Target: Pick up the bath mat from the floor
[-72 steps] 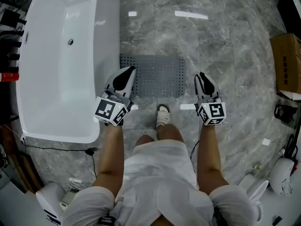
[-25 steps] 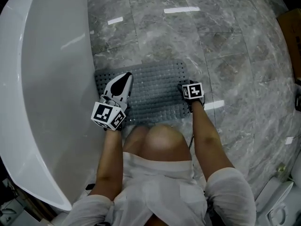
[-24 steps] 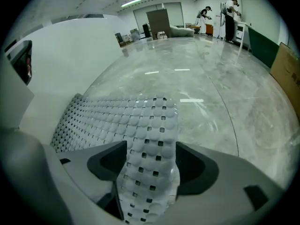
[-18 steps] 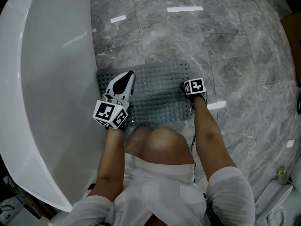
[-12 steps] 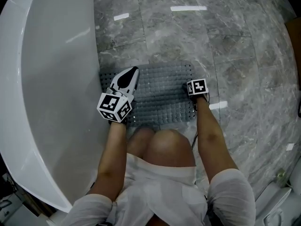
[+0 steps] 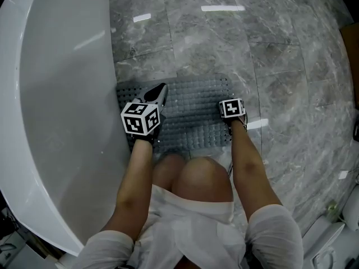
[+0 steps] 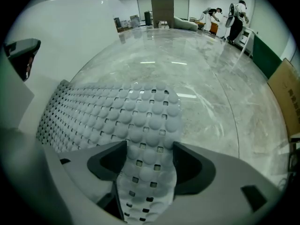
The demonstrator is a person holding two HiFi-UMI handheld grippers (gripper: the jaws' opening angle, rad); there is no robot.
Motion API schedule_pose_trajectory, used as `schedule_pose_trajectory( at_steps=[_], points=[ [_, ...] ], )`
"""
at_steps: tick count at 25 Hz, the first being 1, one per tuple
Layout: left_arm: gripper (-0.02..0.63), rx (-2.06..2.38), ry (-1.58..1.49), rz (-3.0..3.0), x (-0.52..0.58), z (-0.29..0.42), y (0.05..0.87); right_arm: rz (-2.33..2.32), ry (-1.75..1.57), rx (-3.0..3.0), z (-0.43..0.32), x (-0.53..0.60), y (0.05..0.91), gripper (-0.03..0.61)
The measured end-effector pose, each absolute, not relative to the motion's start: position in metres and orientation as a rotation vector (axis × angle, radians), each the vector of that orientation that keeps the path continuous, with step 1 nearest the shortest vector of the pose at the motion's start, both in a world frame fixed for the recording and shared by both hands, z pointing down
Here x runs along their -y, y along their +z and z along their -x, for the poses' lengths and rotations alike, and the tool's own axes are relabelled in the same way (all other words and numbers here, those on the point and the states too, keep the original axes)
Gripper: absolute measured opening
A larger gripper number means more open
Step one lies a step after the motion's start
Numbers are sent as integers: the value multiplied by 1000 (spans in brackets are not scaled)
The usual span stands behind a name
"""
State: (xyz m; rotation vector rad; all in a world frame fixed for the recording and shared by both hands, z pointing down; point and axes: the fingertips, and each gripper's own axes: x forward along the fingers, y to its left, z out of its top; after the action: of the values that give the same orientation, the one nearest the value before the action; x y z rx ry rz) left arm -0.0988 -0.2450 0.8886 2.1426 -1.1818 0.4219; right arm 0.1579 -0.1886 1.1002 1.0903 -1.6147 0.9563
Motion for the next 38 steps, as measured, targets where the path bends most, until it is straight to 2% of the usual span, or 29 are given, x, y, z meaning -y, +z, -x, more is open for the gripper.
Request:
schedule_pose_trajectory(
  at_steps=[9, 11, 12, 13, 19, 21, 24, 28, 32, 38],
  points=[
    [17, 1120, 491, -2028, 228, 100, 915, -1098, 977, 1562, -159, 189, 1096, 311],
    [17, 1113, 498, -2017, 225, 100, 918, -1078, 984, 1571, -153, 187, 1099, 293],
    [17, 1109, 502, -2014, 224, 100, 919, -1064, 987, 1573, -148, 185, 1098, 226],
    [18, 1105, 506, -2011, 223, 100, 920, -1058, 988, 1568, -144, 185, 1097, 212],
    [17, 1087, 507, -2007, 214, 100, 921, -1029, 967, 1608, -144, 186, 1098, 210],
    [18, 1082, 509, -2000, 212, 101, 924, -1027, 985, 1638, -145, 186, 1095, 226],
    [18, 1076, 515, -1990, 209, 101, 929, -1065, 1058, 1639, -148, 187, 1093, 300],
    [18, 1049, 528, -2005, 206, 91, 930, -1089, 1078, 1594, -161, 179, 1100, 367],
    [18, 1032, 550, -2016, 206, 85, 931, -1119, 1124, 1614, -161, 179, 1101, 391],
    [18, 1008, 553, -2013, 198, 76, 936, -1055, 1135, 1647, -136, 175, 1100, 387]
  ],
)
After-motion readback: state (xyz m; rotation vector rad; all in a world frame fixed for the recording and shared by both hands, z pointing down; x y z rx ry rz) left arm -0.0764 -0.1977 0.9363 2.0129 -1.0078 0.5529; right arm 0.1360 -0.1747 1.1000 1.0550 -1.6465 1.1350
